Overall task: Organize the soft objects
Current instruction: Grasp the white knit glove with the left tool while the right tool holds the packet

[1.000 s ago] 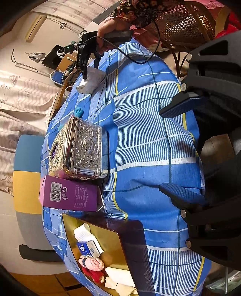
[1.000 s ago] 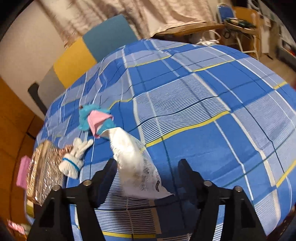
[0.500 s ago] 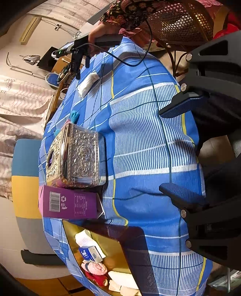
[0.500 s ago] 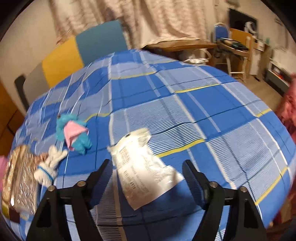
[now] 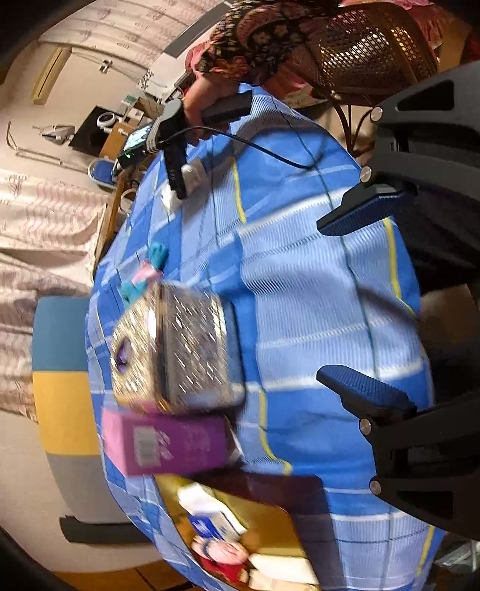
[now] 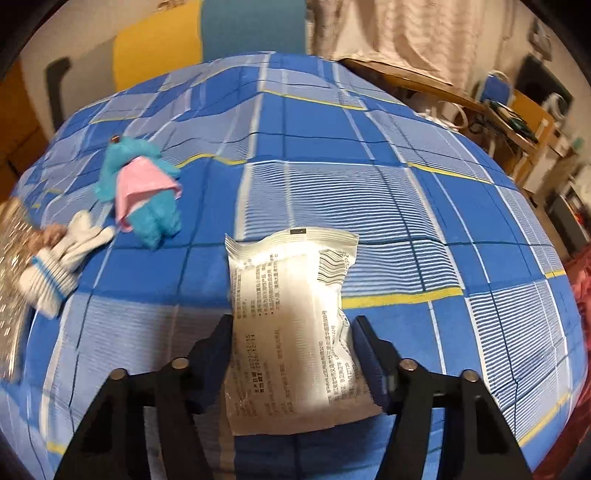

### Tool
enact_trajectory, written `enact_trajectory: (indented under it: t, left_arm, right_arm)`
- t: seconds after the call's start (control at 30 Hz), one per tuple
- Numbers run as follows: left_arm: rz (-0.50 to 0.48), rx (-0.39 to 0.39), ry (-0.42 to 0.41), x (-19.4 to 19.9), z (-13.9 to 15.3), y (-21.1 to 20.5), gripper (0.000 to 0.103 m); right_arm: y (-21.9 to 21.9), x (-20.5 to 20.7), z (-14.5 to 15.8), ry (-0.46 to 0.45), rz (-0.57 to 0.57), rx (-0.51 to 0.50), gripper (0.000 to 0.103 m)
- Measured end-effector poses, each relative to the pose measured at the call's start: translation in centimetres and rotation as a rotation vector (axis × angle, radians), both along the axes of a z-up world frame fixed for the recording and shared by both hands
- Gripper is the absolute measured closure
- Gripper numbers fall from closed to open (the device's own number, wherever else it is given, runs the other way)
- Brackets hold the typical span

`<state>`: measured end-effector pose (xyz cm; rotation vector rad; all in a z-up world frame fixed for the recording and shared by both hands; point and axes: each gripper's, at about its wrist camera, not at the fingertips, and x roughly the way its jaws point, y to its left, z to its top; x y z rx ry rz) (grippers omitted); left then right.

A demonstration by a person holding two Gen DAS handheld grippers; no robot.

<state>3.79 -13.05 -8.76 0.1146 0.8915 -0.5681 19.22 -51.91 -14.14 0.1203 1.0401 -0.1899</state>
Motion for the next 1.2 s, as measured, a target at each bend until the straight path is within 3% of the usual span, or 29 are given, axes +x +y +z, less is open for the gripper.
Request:
enact_trajectory:
  t: [0.17, 0.33, 0.47, 0.63, 0.8, 0.97, 1.13, 1.2]
  left_arm:
    - [-0.057, -0.012, -0.023, 1.2, 1.5, -4.1, 0.030]
    - [-0.090, 0.044, -0.062, 3.5, 2.5, -9.6, 0.030]
    - [-0.079, 0.169, -0.103, 6.4, 2.4, -14.7, 0.030]
    - [-0.059, 0.447, -0.186, 11.3, 0.8, -21.1, 0.034]
    - [-0.004, 0.604, -0.209, 15.4, -1.5, -24.2, 0.036]
    - [0.032, 0.728, -0.208, 18.1, -3.6, -25.3, 0.037]
    - [0.045, 0.778, -0.145, 19.9, -5.4, -24.9, 0.042]
    - [0.036, 0.819, -0.167, 20.1, -6.1, -25.1, 0.045]
  right_arm:
    - [-1.0, -3.7, 1.2, -0.024, -0.012, 0.113, 0.044]
    - [-2.2, -7.0, 1.7, -0.072, -0.029, 0.188, 0.044]
    - [-3.1, -7.4, 2.2, -0.105, -0.068, 0.275, 0.044]
    - [-3.3, -7.5, 3.6, -0.168, -0.059, 0.287, 0.044]
    - [-4.3, -7.8, 4.2, -0.210, -0.091, 0.347, 0.044]
    - [-4.9, -7.9, 4.3, -0.227, -0.111, 0.378, 0.044]
    - [-5.4, -8.1, 4.7, -0.250, -0.125, 0.406, 0.044]
    - [-5.6, -8.1, 4.8, -0.254, -0.128, 0.413, 0.044]
